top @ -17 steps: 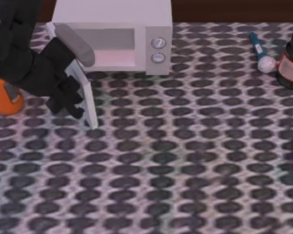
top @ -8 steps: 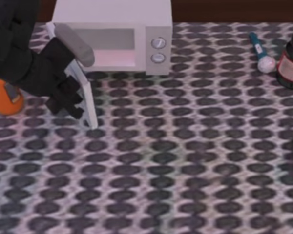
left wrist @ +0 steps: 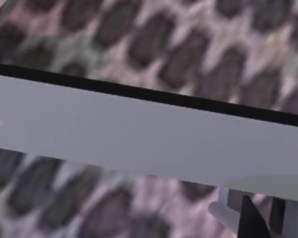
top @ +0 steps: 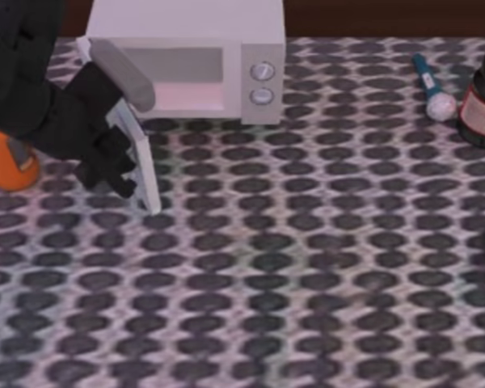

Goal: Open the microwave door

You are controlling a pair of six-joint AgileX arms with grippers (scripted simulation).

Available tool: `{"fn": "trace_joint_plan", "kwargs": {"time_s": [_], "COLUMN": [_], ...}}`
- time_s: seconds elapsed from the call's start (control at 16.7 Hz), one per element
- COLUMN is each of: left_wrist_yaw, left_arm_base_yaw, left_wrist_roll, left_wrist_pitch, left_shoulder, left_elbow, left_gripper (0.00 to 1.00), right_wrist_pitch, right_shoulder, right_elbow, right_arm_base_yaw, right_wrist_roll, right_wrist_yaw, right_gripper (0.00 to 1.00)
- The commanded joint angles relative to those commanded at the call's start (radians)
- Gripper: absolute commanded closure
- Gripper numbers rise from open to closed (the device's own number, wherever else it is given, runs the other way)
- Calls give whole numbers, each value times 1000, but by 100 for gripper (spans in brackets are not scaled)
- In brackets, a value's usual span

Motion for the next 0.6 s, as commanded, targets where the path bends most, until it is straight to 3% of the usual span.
{"fn": "trace_joint_plan", "kwargs": {"time_s": [0.6], "left_wrist_yaw": [83], "left_arm_base_yaw": [89], "left_wrist_roll": [212], "left_wrist_pitch": [-83], "left_shoulder": [2], "left_elbow": [14], "left_gripper": [100], "right_wrist_pitch": [0], "right_shoulder": [0], "right_elbow": [0], "right_arm_base_yaw": [0], "right_wrist_roll": [0], "right_wrist_yaw": [0], "right_gripper": [0]}}
